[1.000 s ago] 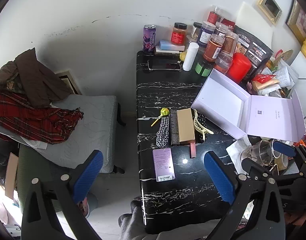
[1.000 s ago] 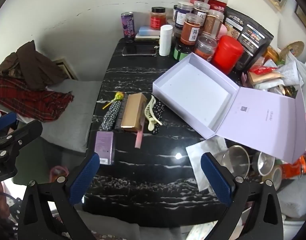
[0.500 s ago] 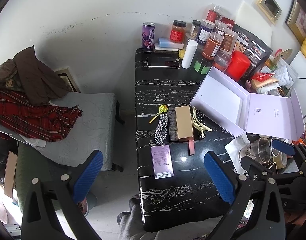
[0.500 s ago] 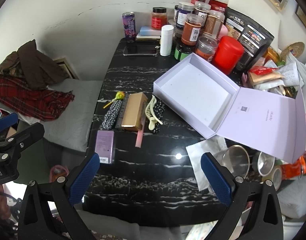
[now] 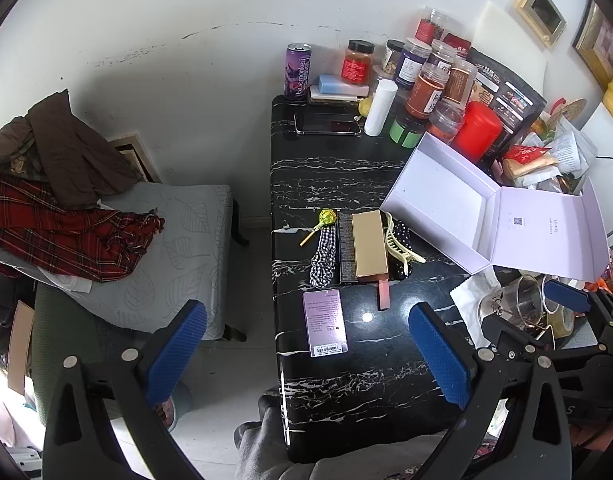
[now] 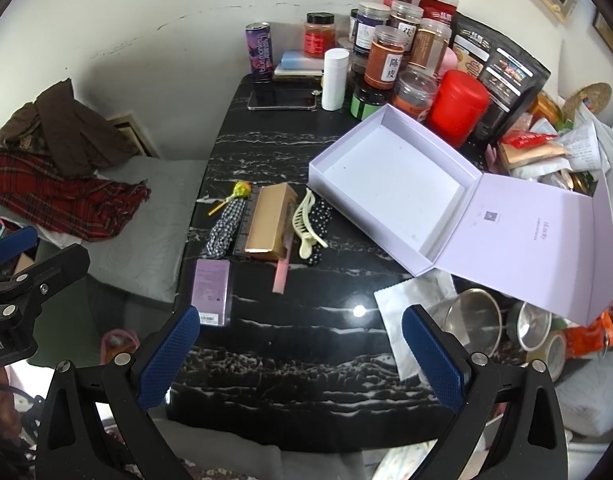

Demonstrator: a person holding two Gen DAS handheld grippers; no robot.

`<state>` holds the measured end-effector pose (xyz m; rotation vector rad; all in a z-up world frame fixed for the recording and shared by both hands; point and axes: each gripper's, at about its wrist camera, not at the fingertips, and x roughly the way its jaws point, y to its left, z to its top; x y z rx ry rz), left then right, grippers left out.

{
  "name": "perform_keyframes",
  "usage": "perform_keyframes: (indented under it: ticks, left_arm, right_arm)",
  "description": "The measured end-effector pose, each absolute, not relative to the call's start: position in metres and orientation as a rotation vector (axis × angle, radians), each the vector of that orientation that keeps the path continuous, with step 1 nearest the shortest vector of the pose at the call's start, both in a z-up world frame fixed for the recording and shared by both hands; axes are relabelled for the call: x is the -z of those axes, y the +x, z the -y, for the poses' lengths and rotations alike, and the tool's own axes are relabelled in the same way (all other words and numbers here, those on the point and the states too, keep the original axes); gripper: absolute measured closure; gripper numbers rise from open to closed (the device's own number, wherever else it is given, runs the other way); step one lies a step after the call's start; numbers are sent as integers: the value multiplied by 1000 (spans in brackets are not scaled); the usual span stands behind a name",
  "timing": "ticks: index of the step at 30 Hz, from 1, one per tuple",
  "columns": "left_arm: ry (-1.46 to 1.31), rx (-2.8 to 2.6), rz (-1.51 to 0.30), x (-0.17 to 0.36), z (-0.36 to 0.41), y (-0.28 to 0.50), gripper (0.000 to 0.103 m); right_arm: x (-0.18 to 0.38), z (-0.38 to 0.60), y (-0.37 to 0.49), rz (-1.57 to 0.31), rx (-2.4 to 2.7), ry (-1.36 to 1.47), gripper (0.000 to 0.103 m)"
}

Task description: Organize rigid objects

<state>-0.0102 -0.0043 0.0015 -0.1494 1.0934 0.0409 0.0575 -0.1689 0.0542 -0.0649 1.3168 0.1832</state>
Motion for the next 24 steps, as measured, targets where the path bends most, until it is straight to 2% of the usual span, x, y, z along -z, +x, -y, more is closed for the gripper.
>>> perform_keyframes:
  ticks: [24]
  left_arm:
    - [-159, -42, -1112, -2, 5, -5, 0]
  right_arm:
    - [-53, 168, 60, -1324, -206, -71, 0]
